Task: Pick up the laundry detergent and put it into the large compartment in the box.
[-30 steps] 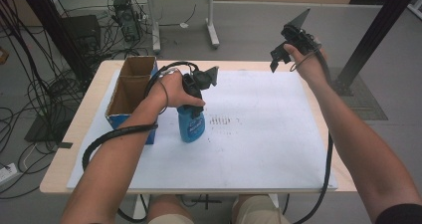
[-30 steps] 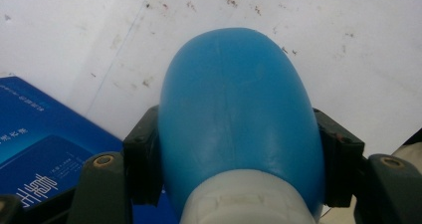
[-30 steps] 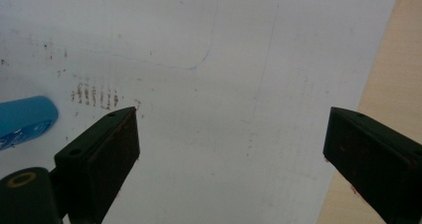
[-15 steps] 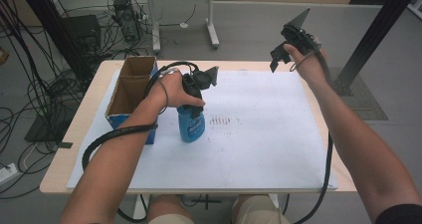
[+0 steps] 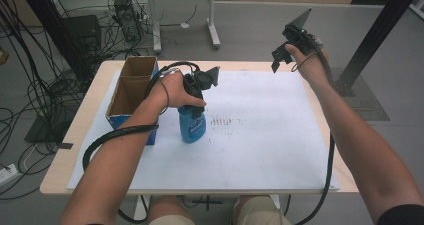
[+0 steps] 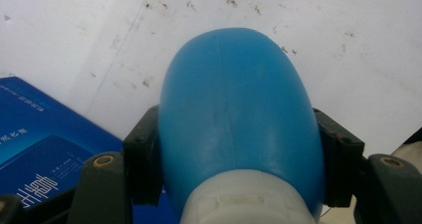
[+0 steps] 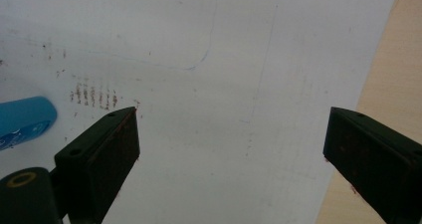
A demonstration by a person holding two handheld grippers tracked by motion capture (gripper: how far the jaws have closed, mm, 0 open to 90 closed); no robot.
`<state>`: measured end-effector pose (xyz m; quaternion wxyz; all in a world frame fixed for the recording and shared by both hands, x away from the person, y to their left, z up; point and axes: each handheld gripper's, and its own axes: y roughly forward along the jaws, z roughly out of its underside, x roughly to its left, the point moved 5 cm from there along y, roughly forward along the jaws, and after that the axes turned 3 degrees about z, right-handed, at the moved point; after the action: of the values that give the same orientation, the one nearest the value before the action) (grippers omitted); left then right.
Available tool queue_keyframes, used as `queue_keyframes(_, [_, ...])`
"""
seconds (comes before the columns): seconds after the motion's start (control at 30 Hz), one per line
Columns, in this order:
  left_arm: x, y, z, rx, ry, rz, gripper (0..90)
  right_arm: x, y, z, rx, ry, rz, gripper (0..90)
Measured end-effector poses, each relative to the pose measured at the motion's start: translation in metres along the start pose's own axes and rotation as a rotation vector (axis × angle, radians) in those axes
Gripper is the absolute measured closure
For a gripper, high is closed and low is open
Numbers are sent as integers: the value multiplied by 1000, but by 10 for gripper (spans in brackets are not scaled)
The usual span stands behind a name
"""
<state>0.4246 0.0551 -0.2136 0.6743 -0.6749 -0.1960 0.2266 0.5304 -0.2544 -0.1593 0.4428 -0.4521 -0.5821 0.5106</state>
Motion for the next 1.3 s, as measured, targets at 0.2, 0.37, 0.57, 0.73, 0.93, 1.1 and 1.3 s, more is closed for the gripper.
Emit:
queue_keyframes(0.2, [0,0,0,2,0,0,358,0,0,0,1,0,0,76])
queue_keyframes(0.37, [0,0,0,1,0,2,358,0,1,0,2,2,-1,76])
queue_keyframes(0.57, [1,0,0,3,-2,5,359,0,1,-1,3,1,-1,76])
queue_keyframes(0.73, [2,-2,0,4,-11,1,360,-1,2,0,0,3,-4,76])
queue_keyframes(0.93, [4,-11,1,-2,-25,0,361,-2,2,1,-1,8,-5,76])
queue_keyframes(1.1, [4,-28,5,-18,-47,-5,362,1,2,2,0,-1,-6,76])
queue_keyframes(1.3, [6,-66,7,-31,-95,-3,362,3,1,3,-2,-3,-7,76])
